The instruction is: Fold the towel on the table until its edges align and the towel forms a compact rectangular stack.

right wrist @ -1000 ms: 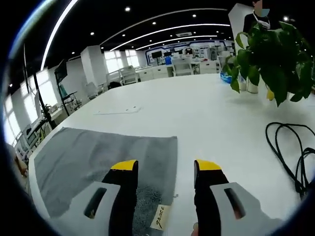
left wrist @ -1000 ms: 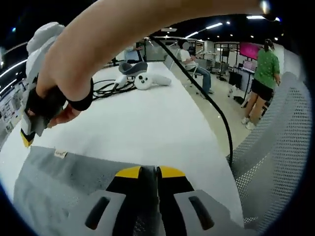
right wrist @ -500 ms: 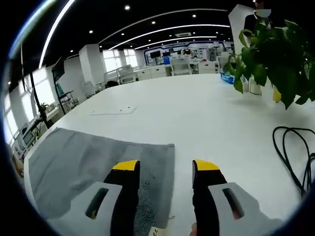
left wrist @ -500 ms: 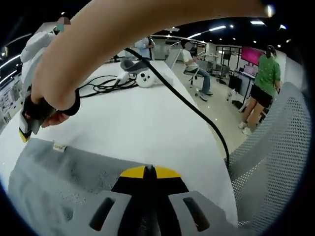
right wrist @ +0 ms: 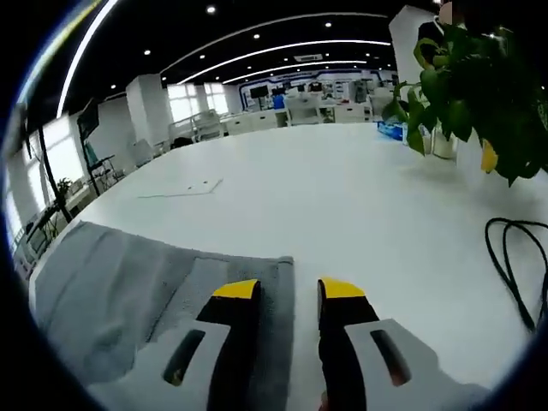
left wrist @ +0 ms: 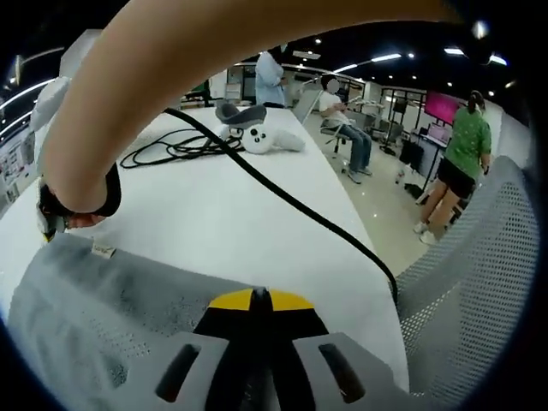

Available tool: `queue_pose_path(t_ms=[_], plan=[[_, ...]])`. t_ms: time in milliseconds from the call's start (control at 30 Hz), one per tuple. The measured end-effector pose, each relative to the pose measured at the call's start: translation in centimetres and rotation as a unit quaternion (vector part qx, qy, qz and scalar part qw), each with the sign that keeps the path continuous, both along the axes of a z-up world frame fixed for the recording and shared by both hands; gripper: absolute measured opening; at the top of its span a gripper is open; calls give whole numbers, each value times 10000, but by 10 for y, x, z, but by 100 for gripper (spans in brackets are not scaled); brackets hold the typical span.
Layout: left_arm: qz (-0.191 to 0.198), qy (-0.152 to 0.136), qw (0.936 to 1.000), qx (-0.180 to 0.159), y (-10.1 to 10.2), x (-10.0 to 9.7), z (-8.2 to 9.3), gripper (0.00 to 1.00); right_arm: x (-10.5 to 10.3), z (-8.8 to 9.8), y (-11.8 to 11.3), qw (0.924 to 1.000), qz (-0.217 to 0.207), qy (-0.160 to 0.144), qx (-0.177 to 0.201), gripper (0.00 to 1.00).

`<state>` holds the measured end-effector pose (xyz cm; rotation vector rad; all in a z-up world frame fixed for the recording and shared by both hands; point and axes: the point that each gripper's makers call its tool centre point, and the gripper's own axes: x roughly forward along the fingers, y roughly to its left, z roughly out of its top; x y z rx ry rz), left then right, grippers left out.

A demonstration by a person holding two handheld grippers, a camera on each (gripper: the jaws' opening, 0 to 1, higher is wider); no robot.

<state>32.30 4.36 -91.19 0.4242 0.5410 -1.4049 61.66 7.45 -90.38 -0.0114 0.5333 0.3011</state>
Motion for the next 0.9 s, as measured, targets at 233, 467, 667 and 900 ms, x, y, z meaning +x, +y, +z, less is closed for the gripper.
queue_pose_path(t_ms=[233, 467, 667, 900], plan=[[-45, -59, 10000, -22, 0, 0, 1, 4, 0, -5, 13, 9993, 320, -43, -194, 7], [79, -5, 10000, -58, -3, 1, 1, 4, -1, -2, 14, 9992, 250, -45, -304, 0], [-100, -254, 9996, 74, -4, -1, 1, 4, 0, -2, 13, 9987, 320, 86, -398, 0], [292, 487, 9984, -62, -4, 5, 3, 4, 1, 0, 15, 9996, 85, 272, -40, 0]])
